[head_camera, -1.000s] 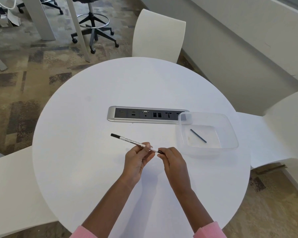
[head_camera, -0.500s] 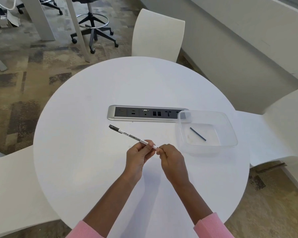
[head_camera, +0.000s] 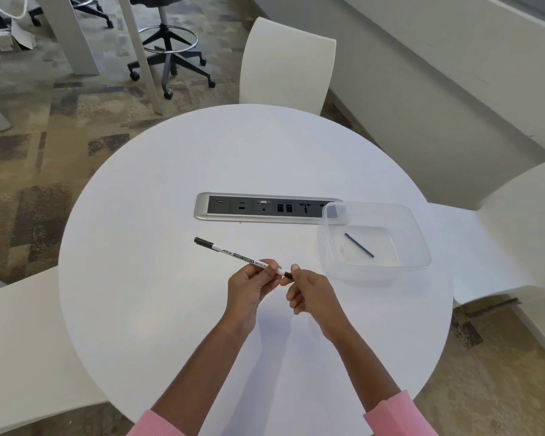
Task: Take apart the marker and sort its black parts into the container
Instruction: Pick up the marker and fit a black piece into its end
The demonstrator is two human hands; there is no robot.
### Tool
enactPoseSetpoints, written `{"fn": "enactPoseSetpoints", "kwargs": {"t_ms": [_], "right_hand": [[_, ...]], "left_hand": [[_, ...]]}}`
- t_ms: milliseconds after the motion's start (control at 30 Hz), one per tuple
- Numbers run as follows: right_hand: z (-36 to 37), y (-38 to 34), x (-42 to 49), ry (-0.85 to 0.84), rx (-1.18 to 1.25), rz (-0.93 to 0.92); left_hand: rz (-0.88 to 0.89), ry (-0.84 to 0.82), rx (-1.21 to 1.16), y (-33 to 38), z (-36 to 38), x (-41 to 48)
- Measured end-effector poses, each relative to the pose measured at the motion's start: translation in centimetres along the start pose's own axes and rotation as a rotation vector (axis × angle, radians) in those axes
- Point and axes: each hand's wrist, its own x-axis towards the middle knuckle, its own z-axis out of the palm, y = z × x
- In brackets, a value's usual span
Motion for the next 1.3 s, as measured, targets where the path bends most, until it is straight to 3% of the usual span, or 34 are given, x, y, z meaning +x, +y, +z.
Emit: {"fn": "enactPoseSetpoints", "kwargs": {"t_ms": [100,167,300,400,733,933,1167,1300], "right_hand": [[0.2,1.0,-0.1,0.139,-0.456,-0.294],[0.2,1.3,-0.2,0.197,-0.624,-0.435],[0.2,1.1,-0.3,0.257,-0.747,-0.616],[0.3,0.7,-0.3,0.250,-0.709,-0.630],[-0.1,-0.4,0.7,0.068,-0.282,-0.229],[-0.2,-1.3,0.9,-0.066,0.027,0.103],[-1.0,-1.1,1.0,-0.342,0.407,0.474],[-0.9,-0.6,1.1,-0.388,0.442,0.463]], "left_hand": [[-0.008,0.051,-0.043,-0.1,0.0,0.0],[-0.015,0.049,-0.053,-0.1,0.1,-0.1],[-0.019,0.023,-0.070,0.1,0.2,-0.3],[-0.016,0.008,-0.077,0.5,0.4,-0.1],[-0.012,0.005,-0.049,0.5,0.1,-0.1],[0.001,-0.029,-0.021,0.1,0.0,-0.1],[0.001,-0.031,0.008,-0.6,-0.6,-0.4],[-0.001,-0.013,0.017,-0.5,-0.6,-0.3]]}}
